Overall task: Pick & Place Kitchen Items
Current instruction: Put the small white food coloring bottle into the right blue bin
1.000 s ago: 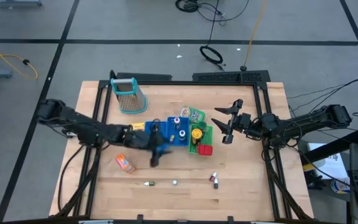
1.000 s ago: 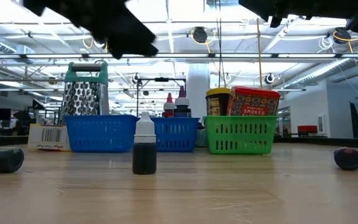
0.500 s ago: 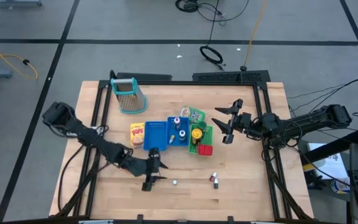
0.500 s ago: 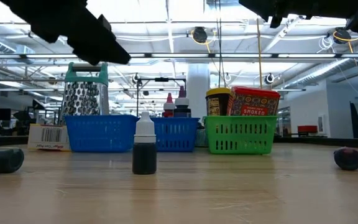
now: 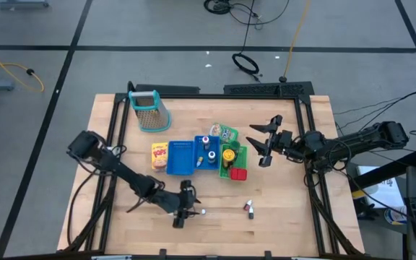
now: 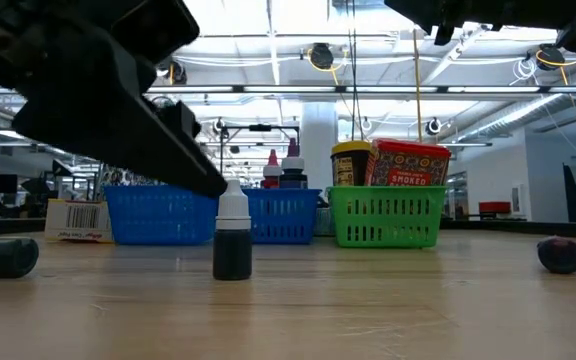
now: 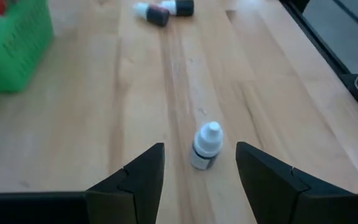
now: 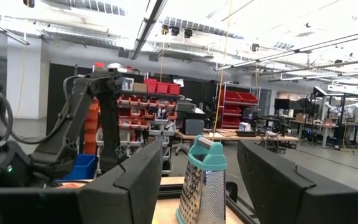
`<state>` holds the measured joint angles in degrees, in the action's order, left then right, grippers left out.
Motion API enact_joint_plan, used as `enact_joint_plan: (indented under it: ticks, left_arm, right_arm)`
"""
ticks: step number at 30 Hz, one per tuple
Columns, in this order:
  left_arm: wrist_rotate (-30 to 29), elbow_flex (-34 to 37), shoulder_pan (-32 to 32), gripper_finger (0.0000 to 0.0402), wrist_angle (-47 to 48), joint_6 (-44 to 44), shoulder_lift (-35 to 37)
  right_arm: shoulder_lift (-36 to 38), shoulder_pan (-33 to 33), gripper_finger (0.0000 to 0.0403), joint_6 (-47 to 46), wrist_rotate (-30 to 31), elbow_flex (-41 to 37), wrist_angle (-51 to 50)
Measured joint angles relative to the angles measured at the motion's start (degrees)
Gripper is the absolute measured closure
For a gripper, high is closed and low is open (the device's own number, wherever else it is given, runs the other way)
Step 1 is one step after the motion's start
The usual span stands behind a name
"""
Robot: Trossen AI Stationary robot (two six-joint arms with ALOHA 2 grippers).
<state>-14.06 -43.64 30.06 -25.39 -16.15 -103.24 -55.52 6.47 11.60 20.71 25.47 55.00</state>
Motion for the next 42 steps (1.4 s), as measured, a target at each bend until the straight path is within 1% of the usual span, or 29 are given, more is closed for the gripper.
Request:
enact_joint_plan:
  ticks: [3, 7, 9, 11, 16, 24, 26, 29, 36, 42]
  left_arm:
    - [1.08, 0.02, 0.0, 0.0199, -1.36, -1.59, -1.61]
    - [3.71, 0.0, -0.06, 0.0199, -6.9, -2.2, -5.49]
    - [4.14, 0.0, -0.15, 0.0199, -9.71, -2.46, -7.34]
    - [4.01, 0.01, -0.18, 0.0199, -11.6, -2.51, -8.55]
    - [0.45, 0.0, -0.5, 0.0199, -12.86, -2.17, -9.96]
    - [1.17, 0.02, -1.87, 0.0203, -13.75, -1.42, -10.08]
    - [2.85, 0.01, -2.08, 0.0215, -15.3, -0.63, -10.03]
    - [4.45, 0.0, -2.36, 0.0248, -15.25, -0.44, -10.06]
    - [5.31, -0.02, -2.58, 0.0353, -15.5, 1.13, -10.03]
    - [6.1, 0.0, -2.92, 0.0356, -18.91, 3.59, -10.03]
  right_arm:
    - [0.0, 0.01, 0.0202, 0.03, 0.0, 0.0, 0.0]
    - [0.01, 0.01, 0.0202, 0.08, 0.02, 0.0, 0.02]
    - [0.01, -0.01, 0.0202, 0.12, 0.0, 0.0, 0.0]
    - [0.01, 0.0, 0.0202, 0.17, 0.0, 0.0, 0.01]
    - [-0.01, 0.01, 0.0202, 0.2, 0.0, 0.0, 0.0]
    - [0.01, -0.01, 0.0202, 0.2, 0.0, 0.0, 0.0]
    - [-0.01, 0.01, 0.0202, 0.2, 0.0, 0.0, 0.0]
    - [0.01, 0.0, 0.0202, 0.2, 0.0, 0.0, -0.02]
    - [-0.01, 0.01, 0.0202, 0.12, 0.0, 0.0, -0.04]
    - [0.01, 0.01, 0.0202, 0.04, 0.0, 0.0, -0.08]
